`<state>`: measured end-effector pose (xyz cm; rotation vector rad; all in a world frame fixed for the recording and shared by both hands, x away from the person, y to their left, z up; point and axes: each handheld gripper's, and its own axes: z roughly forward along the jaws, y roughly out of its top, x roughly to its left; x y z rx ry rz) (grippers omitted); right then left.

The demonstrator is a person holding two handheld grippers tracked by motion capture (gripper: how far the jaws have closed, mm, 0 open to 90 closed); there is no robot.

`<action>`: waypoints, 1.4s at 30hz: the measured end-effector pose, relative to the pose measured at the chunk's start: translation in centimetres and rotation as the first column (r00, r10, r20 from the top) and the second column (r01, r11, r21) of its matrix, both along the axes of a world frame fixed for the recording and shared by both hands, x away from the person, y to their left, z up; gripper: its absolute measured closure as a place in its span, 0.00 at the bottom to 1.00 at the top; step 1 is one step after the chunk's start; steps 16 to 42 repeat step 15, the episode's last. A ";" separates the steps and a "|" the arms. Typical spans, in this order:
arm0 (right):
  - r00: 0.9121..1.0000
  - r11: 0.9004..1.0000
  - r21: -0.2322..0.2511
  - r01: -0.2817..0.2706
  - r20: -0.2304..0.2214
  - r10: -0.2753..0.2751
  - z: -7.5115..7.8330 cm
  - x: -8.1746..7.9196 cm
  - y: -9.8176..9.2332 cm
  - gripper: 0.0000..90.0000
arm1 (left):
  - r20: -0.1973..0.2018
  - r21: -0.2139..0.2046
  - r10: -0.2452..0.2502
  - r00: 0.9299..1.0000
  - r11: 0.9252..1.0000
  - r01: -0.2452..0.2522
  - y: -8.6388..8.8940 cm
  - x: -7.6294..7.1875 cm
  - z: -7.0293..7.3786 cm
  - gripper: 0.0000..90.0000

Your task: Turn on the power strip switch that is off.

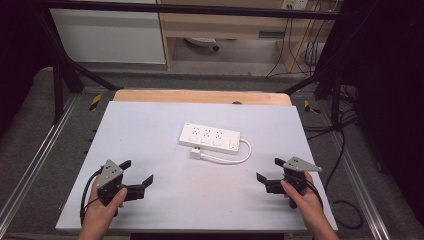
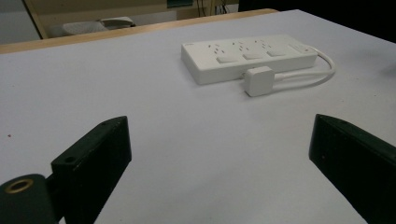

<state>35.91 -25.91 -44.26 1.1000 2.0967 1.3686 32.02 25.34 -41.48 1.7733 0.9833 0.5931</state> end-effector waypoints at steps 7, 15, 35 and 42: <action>1.000 1.000 -0.009 -0.027 0.007 0.027 -0.3 0.5 1.4 0.06 | -0.001 0.003 -0.008 1.000 1.000 0.008 -0.2 0.1 0.0 0.06; 1.000 0.998 -0.066 -0.013 -0.018 0.012 -0.7 1.5 3.1 0.07 | -0.002 0.007 -0.009 1.000 1.000 0.009 -0.2 0.0 -0.1 0.06; 1.000 0.998 -0.066 -0.013 -0.018 0.012 -0.7 1.5 3.1 0.07 | -0.002 0.007 -0.009 1.000 1.000 0.009 -0.2 0.0 -0.1 0.06; 1.000 0.998 -0.066 -0.013 -0.018 0.012 -0.7 1.5 3.1 0.07 | -0.002 0.007 -0.009 1.000 1.000 0.009 -0.2 0.0 -0.1 0.06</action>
